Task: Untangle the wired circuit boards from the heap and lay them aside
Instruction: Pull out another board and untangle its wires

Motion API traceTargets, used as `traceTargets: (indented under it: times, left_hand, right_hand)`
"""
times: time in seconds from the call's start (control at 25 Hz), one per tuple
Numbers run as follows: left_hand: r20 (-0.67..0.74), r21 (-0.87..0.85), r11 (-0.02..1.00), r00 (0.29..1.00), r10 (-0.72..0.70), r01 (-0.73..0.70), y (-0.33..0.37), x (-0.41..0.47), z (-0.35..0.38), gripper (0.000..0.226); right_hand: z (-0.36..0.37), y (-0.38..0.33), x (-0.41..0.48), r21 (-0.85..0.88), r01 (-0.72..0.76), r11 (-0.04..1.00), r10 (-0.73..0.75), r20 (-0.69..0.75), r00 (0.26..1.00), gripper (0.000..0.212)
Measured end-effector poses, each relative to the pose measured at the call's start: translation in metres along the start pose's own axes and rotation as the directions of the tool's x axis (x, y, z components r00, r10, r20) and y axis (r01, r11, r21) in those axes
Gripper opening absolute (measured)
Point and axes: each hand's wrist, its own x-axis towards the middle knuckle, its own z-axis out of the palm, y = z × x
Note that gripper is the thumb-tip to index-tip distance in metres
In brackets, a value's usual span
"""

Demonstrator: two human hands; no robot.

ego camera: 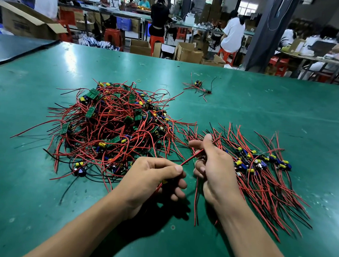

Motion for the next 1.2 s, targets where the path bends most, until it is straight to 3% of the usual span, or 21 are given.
traceTargets:
  times: [0.12, 0.36, 0.56, 0.8, 1.0, 1.12, 1.2]
  left_hand:
    - [-0.041, 0.015, 1.000, 0.999, -0.002, 0.003, -0.004, 0.000, -0.003, 0.017]
    - [-0.101, -0.034, 0.999, 0.995, -0.020, 0.017, -0.008, 0.003, -0.001, 0.025]
    - [-0.002, -0.079, 0.994, 0.997, -0.077, 0.077, 0.002, -0.001, -0.005, 0.022]
    - [-0.057, -0.170, 0.984, 0.996, -0.066, 0.055, 0.001, 0.003, -0.006, 0.022]
    - [-0.023, -0.177, 0.979, 0.995, -0.102, 0.096, 0.002, 0.003, -0.006, 0.023]
    - [0.027, -0.171, 0.973, 0.988, -0.152, 0.155, 0.004, 0.001, -0.009, 0.023]
    - [0.051, -0.168, 0.971, 0.985, -0.165, 0.171, 0.006, 0.000, -0.010, 0.024]
  right_hand:
    - [0.000, -0.002, -0.001, 0.162, -0.204, 0.965, 0.187, 0.119, 0.975, 0.050]
    - [0.001, 0.004, -0.012, -0.158, -0.246, 0.956, 0.290, 0.390, 0.874, 0.027]
    - [0.001, 0.000, -0.008, 0.008, -0.229, 0.973, 0.209, 0.375, 0.903, 0.024]
    - [0.006, 0.005, -0.013, 0.062, -0.133, 0.989, 0.109, 0.293, 0.950, 0.043]
    - [0.006, 0.001, -0.015, 0.087, -0.226, 0.970, 0.170, 0.418, 0.893, 0.030]
    - [0.006, -0.002, -0.022, -0.003, -0.217, 0.976, 0.188, 0.506, 0.842, 0.022]
    - [0.008, -0.002, -0.027, 0.024, -0.213, 0.977, 0.163, 0.557, 0.814, 0.026]
